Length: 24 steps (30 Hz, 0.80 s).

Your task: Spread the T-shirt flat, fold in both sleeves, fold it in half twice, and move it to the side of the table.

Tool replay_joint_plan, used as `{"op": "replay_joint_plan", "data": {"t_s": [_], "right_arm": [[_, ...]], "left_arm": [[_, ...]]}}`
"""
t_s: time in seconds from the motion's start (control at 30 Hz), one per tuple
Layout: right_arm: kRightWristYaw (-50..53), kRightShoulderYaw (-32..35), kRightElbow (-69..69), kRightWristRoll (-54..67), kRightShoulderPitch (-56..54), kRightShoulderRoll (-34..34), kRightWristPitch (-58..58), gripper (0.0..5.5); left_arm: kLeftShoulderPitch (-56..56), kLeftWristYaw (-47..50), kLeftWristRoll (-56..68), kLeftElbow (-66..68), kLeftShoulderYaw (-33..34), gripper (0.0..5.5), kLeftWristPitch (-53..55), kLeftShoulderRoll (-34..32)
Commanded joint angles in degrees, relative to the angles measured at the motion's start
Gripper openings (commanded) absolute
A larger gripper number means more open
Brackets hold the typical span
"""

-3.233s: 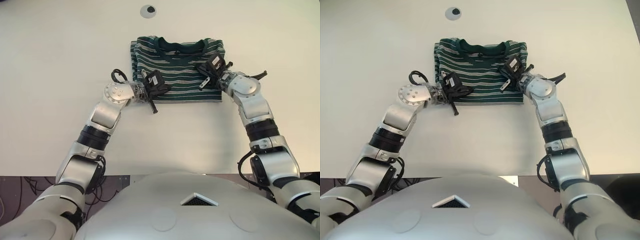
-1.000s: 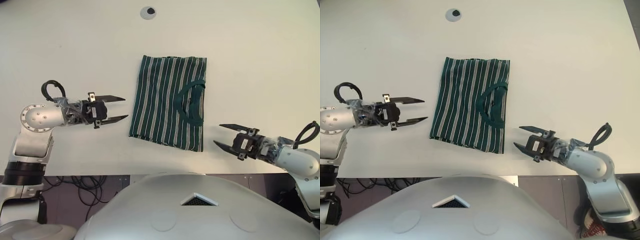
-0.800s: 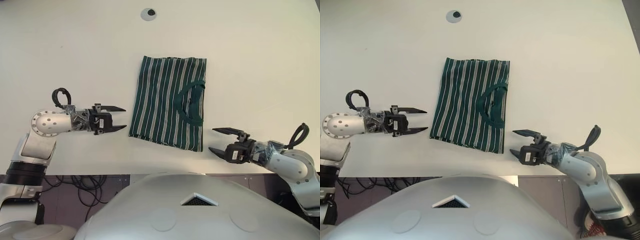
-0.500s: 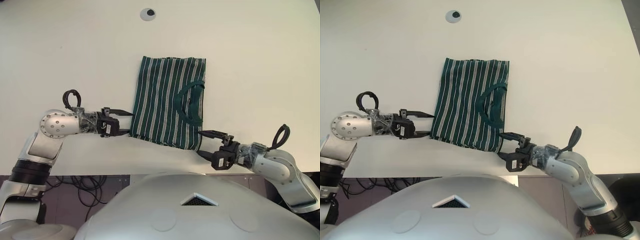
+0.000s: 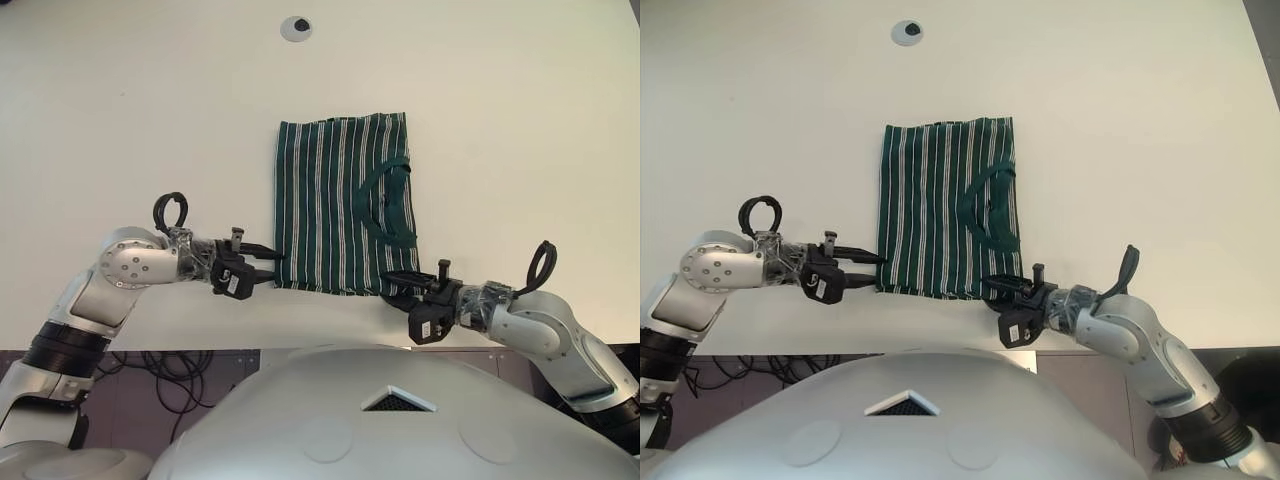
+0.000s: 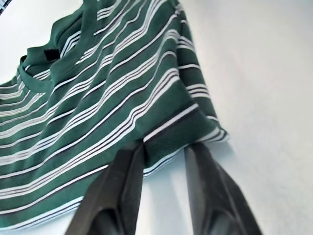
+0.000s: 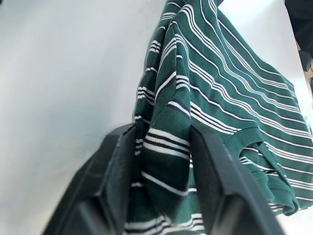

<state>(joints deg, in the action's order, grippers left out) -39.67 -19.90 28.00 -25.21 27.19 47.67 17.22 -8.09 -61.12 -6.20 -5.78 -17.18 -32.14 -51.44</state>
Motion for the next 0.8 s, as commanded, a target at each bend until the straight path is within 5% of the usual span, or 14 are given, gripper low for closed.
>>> {"op": "replay_joint_plan", "data": {"t_s": [0.03, 0.2, 0.33, 0.57, 0.8], "right_arm": [[-2.1, -0.3, -4.5, -2.2, 0.7, 0.4, -5.5, 0.97], [-2.4, -0.9, -4.8, -2.2, 0.5, 0.2, -8.0, 0.13], [-5.0, -0.2, -0.7, 3.4, 2.3, 0.4, -12.9, 0.08], [-14.5, 4.7, 20.3, 27.1, 8.2, 4.6, -32.7, 0.07], [-13.4, 10.0, 26.9, 33.9, 3.5, 4.3, -41.6, 0.07]], "left_arm": [[-1.2, 1.5, -5.5, -0.4, -1.6, 1.11, -4.5, -1.5], [-1.6, 1.6, -6.9, -1.7, -3.3, 0.65, -6.0, -2.2], [-1.9, -0.2, -5.3, -1.7, -5.2, 0.09, -3.4, -2.8], [-7.4, -6.8, 13.6, -11.4, -2.9, 0.03, 10.4, -9.4], [-9.6, -7.6, 23.9, -16.1, 3.7, 0.03, 17.0, -10.4]]}}
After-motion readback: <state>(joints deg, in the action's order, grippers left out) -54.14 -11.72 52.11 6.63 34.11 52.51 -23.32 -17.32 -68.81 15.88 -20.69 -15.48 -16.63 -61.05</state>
